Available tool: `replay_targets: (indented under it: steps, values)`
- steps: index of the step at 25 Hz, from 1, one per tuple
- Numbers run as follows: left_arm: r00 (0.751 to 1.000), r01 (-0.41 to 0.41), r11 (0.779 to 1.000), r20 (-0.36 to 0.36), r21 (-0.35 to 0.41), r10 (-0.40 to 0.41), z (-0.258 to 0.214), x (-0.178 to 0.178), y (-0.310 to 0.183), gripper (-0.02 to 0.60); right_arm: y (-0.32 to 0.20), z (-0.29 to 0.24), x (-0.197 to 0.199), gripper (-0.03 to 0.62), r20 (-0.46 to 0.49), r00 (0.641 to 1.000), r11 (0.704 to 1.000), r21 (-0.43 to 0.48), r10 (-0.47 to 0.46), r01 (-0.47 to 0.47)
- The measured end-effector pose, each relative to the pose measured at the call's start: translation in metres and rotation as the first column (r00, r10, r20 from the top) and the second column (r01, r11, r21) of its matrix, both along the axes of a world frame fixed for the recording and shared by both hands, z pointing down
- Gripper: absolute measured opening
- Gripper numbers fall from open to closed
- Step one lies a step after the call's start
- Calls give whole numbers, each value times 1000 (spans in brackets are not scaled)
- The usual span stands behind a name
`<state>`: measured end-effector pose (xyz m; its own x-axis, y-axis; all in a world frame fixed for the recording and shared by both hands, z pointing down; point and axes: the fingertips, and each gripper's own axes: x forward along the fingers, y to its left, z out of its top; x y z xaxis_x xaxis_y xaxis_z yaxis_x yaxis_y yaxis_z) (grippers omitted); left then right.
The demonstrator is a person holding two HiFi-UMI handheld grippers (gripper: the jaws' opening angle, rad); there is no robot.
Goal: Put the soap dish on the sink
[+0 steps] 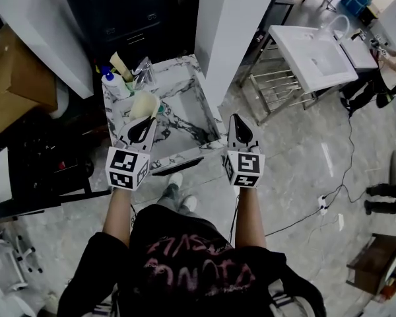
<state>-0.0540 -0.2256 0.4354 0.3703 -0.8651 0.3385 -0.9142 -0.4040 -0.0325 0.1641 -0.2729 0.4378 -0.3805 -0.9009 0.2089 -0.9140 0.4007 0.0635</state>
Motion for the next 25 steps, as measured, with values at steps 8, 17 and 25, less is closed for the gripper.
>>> replay_targets:
  steps: [8,17,25]
  values:
    - [998,-62,998,26,-18,63,14,3,-42,26,-39,3,-14,14,2,1000,1000,-2,9,-9]
    - [989,-115,991,87,-74,121,43,9,-87,26,-70,7,-24,14,-1,1000,1000,-12,10,-10]
    - [966,-148,974,188,-169,179,83,18,-139,26,-90,12,-18,14,6,1000,1000,-22,22,-22]
